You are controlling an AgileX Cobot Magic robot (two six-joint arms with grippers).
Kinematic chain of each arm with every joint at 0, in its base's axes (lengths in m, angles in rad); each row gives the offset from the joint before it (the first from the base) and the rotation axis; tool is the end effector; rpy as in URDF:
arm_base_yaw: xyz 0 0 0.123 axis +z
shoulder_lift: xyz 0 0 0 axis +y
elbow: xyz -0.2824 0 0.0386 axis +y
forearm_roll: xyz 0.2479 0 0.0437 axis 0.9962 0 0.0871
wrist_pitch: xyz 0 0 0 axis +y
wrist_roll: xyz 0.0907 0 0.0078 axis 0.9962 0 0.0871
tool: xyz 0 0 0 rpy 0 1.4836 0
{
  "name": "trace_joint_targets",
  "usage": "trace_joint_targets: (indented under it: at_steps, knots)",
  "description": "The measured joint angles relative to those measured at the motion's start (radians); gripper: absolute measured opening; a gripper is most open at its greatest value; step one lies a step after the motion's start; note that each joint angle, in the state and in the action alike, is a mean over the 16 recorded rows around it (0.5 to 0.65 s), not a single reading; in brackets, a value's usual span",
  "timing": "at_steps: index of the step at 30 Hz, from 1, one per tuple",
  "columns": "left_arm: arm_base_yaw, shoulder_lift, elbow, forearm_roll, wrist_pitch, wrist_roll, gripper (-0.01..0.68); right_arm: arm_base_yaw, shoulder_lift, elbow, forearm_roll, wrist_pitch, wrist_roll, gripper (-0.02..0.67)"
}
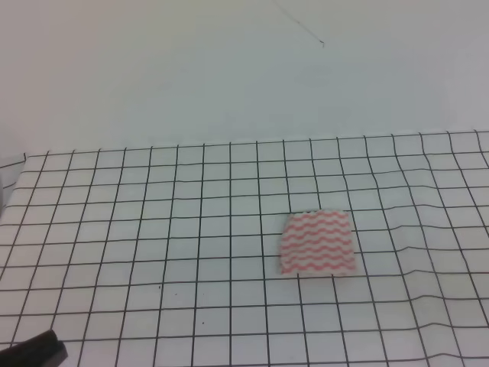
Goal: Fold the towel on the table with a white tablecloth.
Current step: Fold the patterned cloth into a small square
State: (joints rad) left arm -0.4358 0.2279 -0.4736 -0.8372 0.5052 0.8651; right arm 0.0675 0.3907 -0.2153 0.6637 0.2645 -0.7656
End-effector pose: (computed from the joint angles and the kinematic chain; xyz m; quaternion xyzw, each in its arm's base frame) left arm 0.0300 -0.0502 0.3252 0.3076 0.6446 -0.2455 0.6554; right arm 0.0899 0.0209 0.2395 -0.1224 0.7938 0.0497 0.5937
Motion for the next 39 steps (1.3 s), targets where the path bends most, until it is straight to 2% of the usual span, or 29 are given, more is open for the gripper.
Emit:
trace_joint_targets:
  at_steps: [7, 11, 21, 26, 32, 39]
  knots:
    - [0.0, 0.0, 0.01, 0.029, 0.003, 0.023, -0.001, 0.0, 0.0, 0.0, 0.0, 0.0, 0.0, 0.0]
    - [0.007, -0.01, 0.043, 0.117, -0.026, -0.039, -0.001, 0.0, 0.0, 0.0, 0.0, 0.0, 0.0, 0.0]
    - [0.051, -0.154, 0.227, 0.568, -0.141, -0.5, -0.001, 0.0, 0.001, 0.0, 0.0, 0.002, 0.0, -0.001]
    - [0.071, -0.23, 0.334, 0.721, -0.169, -0.748, -0.001, 0.0, 0.002, 0.0, 0.0, 0.005, 0.0, -0.001]
    - [0.061, -0.259, 0.429, 0.729, -0.166, -0.86, -0.001, 0.0, 0.003, 0.0, 0.0, 0.007, 0.0, -0.001]
    - [0.019, -0.26, 0.487, 0.691, -0.183, -0.901, -0.001, 0.0, 0.003, 0.0, 0.0, 0.008, 0.0, -0.001]
